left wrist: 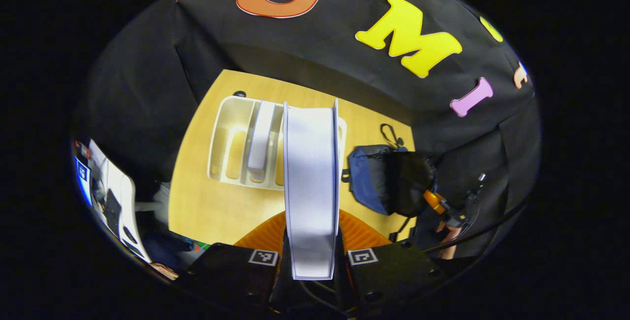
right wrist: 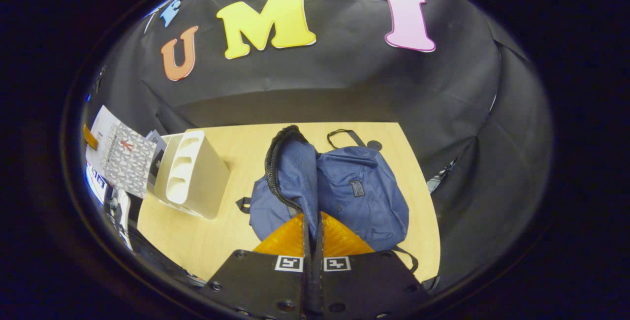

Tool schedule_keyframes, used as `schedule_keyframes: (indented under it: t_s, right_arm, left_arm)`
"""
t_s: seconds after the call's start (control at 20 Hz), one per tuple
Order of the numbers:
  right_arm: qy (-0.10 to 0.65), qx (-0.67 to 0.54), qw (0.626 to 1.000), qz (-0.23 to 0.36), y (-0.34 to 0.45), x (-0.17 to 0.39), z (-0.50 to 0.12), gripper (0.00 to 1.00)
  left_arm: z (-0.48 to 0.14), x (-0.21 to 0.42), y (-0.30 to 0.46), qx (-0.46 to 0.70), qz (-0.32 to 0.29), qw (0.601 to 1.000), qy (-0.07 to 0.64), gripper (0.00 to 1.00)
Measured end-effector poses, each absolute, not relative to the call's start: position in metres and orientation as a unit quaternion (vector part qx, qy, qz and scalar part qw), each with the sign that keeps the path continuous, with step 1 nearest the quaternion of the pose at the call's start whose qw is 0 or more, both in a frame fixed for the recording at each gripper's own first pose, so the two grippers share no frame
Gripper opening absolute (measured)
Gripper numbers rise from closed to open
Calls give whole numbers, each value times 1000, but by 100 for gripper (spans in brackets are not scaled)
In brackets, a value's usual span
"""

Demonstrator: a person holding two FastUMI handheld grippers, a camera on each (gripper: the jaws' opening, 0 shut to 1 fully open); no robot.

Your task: Open the schoolbag, grab two books from the bookshelf and put them into the schoolbag.

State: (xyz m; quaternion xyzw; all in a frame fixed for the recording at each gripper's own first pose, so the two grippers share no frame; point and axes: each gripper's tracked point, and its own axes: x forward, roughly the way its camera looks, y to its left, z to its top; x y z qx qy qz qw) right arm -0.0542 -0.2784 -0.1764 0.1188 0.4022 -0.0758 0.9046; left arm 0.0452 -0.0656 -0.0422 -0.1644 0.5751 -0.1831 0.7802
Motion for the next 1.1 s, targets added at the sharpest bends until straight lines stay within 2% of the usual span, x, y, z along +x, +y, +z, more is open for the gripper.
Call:
schedule_keyframes:
  t_s: [0.1, 0.2, 0.25, 0.5, 0.65, 0.85, 1.1]
  right_arm:
    - [401, 115, 905, -82, -280, -55, -175, 1]
    - [399, 111, 906, -87, -283, -57, -172, 1]
    - [400, 113, 905, -88, -282, -59, -172, 1]
    - [399, 112, 905, -95, -291, -62, -163, 1]
    - [401, 120, 903, -94, -291, -63, -163, 1]
    - [400, 129, 903, -93, -297, -62, -160, 1]
    - [401, 140, 901, -89, -304, -60, -160, 1]
  left_arm:
    - [-36, 39, -83, -191, -211, 774, 566, 41]
    - [-34, 34, -106, -208, -242, 767, 557, 33]
    - [-32, 32, -119, -212, -255, 765, 552, 37]
    - [-42, 17, -186, -227, -316, 754, 529, 37]
    - [-55, 4, -232, -255, -349, 729, 531, 37]
    - [-96, -6, -276, -278, -355, 707, 544, 37]
    - [-164, -3, -307, -305, -331, 693, 564, 37]
